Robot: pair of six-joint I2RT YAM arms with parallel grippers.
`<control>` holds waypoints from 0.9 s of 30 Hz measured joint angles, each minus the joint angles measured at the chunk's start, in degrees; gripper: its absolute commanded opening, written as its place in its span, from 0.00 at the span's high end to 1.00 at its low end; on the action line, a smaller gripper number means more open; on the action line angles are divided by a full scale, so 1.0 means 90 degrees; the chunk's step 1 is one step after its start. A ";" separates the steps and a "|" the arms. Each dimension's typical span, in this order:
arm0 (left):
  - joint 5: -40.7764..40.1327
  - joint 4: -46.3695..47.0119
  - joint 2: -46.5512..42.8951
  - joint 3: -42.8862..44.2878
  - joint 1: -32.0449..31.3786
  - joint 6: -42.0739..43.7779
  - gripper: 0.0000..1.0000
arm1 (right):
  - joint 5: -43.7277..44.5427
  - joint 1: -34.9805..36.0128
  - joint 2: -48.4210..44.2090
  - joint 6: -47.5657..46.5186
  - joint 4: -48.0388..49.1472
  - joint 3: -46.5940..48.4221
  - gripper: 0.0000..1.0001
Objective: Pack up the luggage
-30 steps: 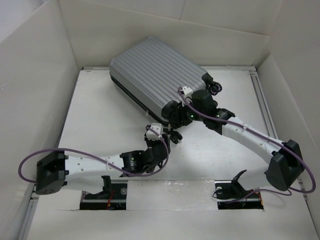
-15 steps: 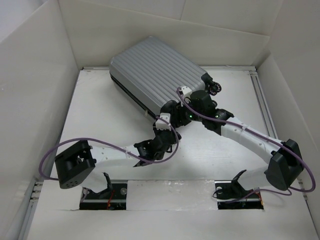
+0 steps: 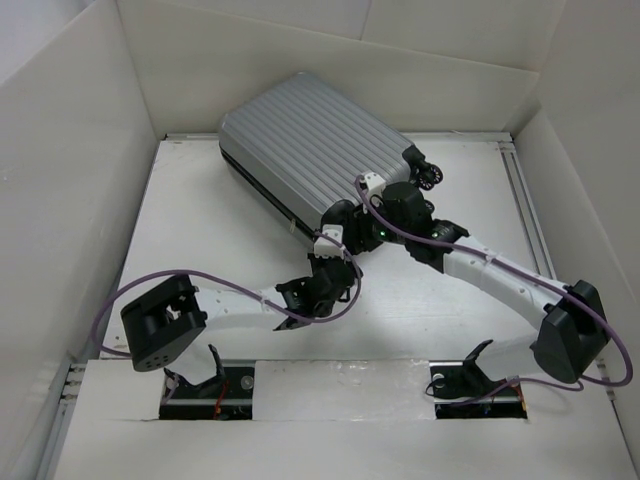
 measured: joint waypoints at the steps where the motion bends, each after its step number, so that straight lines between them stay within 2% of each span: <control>1: -0.0070 0.0019 0.0015 0.0010 0.0017 0.0015 0.90 | 0.0002 0.0002 -0.0034 0.0015 0.0058 -0.0049 1.00; 4: -0.0129 0.0087 0.0017 0.0012 0.0034 0.0024 1.00 | -0.0002 0.0007 -0.0087 0.0075 0.0172 -0.0131 1.00; 14: -0.0185 0.0398 -0.0017 -0.0146 0.0019 0.0121 1.00 | 0.0002 0.0012 -0.0209 0.0155 0.0425 -0.0340 1.00; 20: -0.0109 0.0576 -0.0556 -0.0624 0.0114 0.0104 1.00 | 0.0002 0.0007 -0.0364 0.0185 0.0758 -0.0595 1.00; 27: 0.0622 0.0381 -0.1768 -0.1401 0.1122 -0.0537 1.00 | -0.0039 -0.0070 -0.0811 0.0204 0.1022 -0.1146 1.00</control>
